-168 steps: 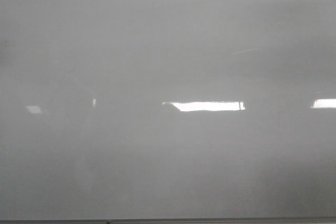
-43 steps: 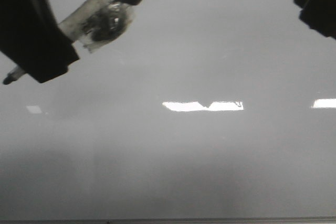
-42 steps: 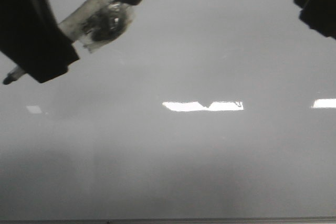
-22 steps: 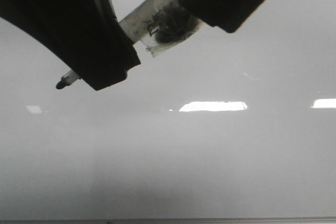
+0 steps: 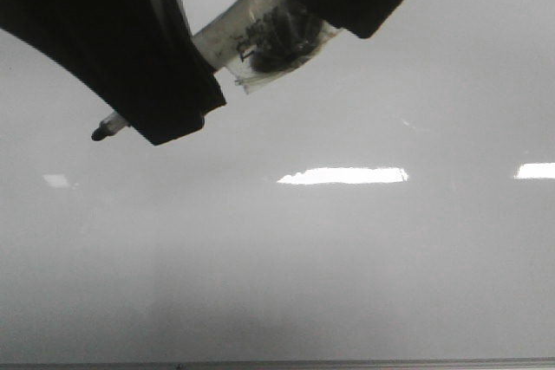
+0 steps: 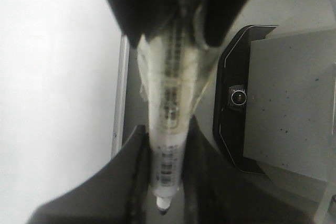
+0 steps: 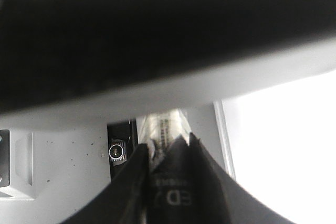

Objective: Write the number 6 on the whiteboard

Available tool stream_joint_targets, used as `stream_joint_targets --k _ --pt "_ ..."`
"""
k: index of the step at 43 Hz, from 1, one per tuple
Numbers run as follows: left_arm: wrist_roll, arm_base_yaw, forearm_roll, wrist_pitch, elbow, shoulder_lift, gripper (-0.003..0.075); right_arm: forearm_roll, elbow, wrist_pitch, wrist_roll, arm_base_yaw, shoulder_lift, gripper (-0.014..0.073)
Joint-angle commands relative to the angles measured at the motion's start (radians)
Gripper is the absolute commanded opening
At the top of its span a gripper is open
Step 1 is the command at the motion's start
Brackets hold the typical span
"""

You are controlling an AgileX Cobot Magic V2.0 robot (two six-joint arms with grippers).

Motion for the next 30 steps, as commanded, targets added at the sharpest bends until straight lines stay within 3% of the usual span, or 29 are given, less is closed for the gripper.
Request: stream_joint_targets --k 1,5,8,13,20,30 --pt "-0.006 -0.008 -0.017 -0.050 -0.031 -0.024 0.0024 0.031 -0.036 -0.034 -0.013 0.002 -0.018 0.0015" --pt "-0.013 -0.008 -0.019 -0.066 -0.031 -0.024 0.0146 0.031 -0.036 -0.025 -0.013 0.002 -0.018 -0.0034" --pt "-0.021 -0.008 -0.019 -0.083 -0.031 -0.024 0.0284 0.031 -0.036 -0.015 -0.013 0.002 -0.018 -0.0059" --pt "-0.038 0.001 -0.011 -0.097 -0.031 -0.028 0.0442 0.031 -0.036 0.001 -0.011 -0.002 -0.018 -0.0060" --pt "-0.134 0.067 0.023 -0.089 -0.031 -0.086 0.0459 -0.052 -0.036 0.068 0.078 -0.042 -0.044 -0.0059" --pt "-0.237 0.272 0.023 -0.098 0.001 -0.255 0.0459 -0.329 -0.032 0.168 0.418 -0.185 -0.144 -0.0059"
